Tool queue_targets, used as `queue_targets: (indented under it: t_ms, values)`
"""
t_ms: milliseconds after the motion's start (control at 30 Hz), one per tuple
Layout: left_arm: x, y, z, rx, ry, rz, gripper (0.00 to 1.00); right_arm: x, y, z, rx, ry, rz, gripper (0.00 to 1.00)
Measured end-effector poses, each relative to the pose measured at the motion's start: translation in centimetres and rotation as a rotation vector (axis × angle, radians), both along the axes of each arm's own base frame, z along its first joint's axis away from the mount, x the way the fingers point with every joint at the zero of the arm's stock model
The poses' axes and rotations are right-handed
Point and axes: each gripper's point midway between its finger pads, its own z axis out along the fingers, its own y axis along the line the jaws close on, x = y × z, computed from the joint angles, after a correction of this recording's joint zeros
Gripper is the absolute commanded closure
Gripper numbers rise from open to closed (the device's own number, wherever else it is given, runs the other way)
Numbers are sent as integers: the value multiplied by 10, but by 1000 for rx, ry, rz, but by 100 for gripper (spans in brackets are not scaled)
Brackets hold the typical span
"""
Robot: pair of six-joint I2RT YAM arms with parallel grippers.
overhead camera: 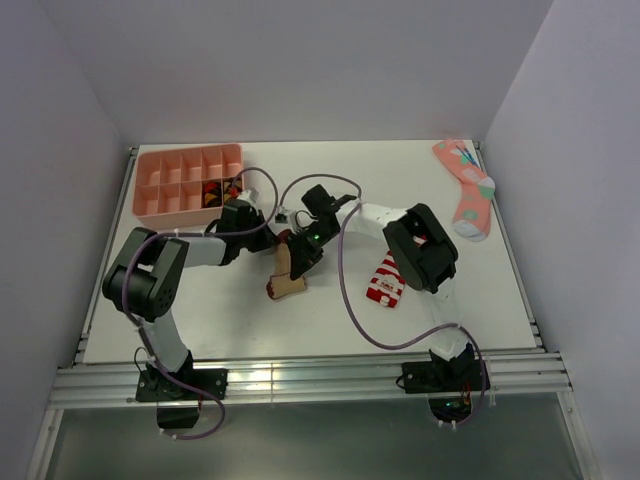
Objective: Roll the socks
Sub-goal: Roll the sock at the center of the board.
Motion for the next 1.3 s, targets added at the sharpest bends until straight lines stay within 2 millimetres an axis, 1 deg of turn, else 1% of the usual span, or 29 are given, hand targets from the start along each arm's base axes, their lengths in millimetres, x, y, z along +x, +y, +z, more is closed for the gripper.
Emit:
queue_targets:
  t_ms: [367, 533, 633, 700, 800, 833, 933, 1100, 1200, 1300]
  values:
    - [-18, 16, 0, 14, -32, 44, 100, -12, -9, -3, -29, 133, 27, 90]
    - [-21, 19, 0, 33, -32, 55, 100, -15, -11, -4, -51, 166, 41, 90]
    - [-29, 21, 0, 39, -45, 62, 99, -17, -13, -5, -71, 192, 41, 90]
    - [-35, 22, -1, 35, -52, 62, 97, -21, -15, -6, -87, 213, 42, 90]
    - [-42, 21, -1, 32, -59, 58, 88, -27, -18, -7, -108, 243, 43, 91]
    - [-43, 20, -1, 30, -61, 55, 80, -28, -18, -7, -113, 250, 44, 91]
    - [-43, 16, 1, 42, -78, 50, 73, -36, -21, -8, -143, 279, 45, 91]
    - [-40, 18, 11, 60, -116, 76, 71, -54, -30, -9, -209, 363, 46, 91]
    - [-39, 21, 23, 61, -153, 97, 68, -59, -32, -10, -234, 387, 45, 91]
    - [-47, 26, 40, 45, -201, 104, 66, -61, -34, -11, -249, 395, 40, 91]
